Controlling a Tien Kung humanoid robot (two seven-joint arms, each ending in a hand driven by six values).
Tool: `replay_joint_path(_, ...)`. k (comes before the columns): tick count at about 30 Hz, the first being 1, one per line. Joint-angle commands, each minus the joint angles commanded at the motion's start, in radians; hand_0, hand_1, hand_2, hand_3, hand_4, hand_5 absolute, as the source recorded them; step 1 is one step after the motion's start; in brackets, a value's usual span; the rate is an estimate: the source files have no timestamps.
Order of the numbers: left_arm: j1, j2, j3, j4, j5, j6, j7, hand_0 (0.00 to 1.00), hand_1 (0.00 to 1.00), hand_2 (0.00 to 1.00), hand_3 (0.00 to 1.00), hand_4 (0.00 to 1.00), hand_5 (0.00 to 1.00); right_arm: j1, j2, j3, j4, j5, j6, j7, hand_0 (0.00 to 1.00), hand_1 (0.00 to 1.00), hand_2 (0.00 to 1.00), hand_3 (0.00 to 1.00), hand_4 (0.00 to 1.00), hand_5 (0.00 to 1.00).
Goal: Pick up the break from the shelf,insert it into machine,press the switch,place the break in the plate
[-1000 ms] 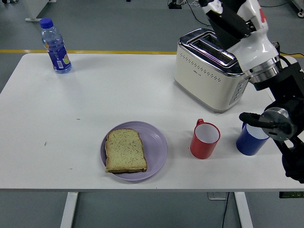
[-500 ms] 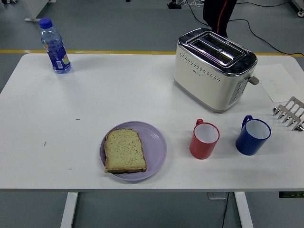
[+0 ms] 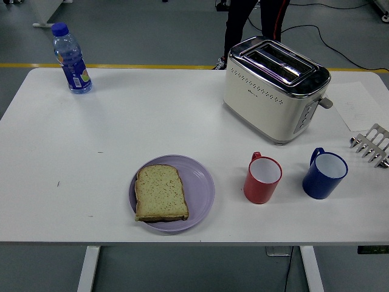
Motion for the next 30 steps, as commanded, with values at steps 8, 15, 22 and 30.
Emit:
replay_joint_path(8,0.011,-0.001,-0.009,0.0,0.016,-0.001,0.0,0.677,0.695,0.687,0.558,0.282,0.865,-0.088,0.016,0.051,-0.03,-0.048,0.01,-0.173,0.76,0.726,0.744,0.65,0.532,0.289)
replay_joint_path(15,0.014,-0.001,0.002,0.0,0.006,0.001,-0.003,0.677,0.695,0.686,0.558,0.282,0.865,-0.132,0.024,0.076,-0.026,-0.126,0.0,-0.276,0.728,0.691,0.714,0.625,0.514,0.294)
replay_joint_path(22,0.003,-0.003,0.028,0.0,-0.025,0.004,-0.008,0.677,0.695,0.686,0.56,0.283,0.867,-0.134,0.034,0.072,-0.02,-0.161,-0.001,-0.301,0.724,0.685,0.711,0.621,0.502,0.297)
replay_joint_path(30,-0.01,-0.003,0.043,0.0,-0.049,0.005,-0.013,0.677,0.695,0.685,0.559,0.282,0.868,-0.133,0.044,0.059,-0.034,-0.186,0.055,-0.257,0.717,0.675,0.705,0.62,0.498,0.308)
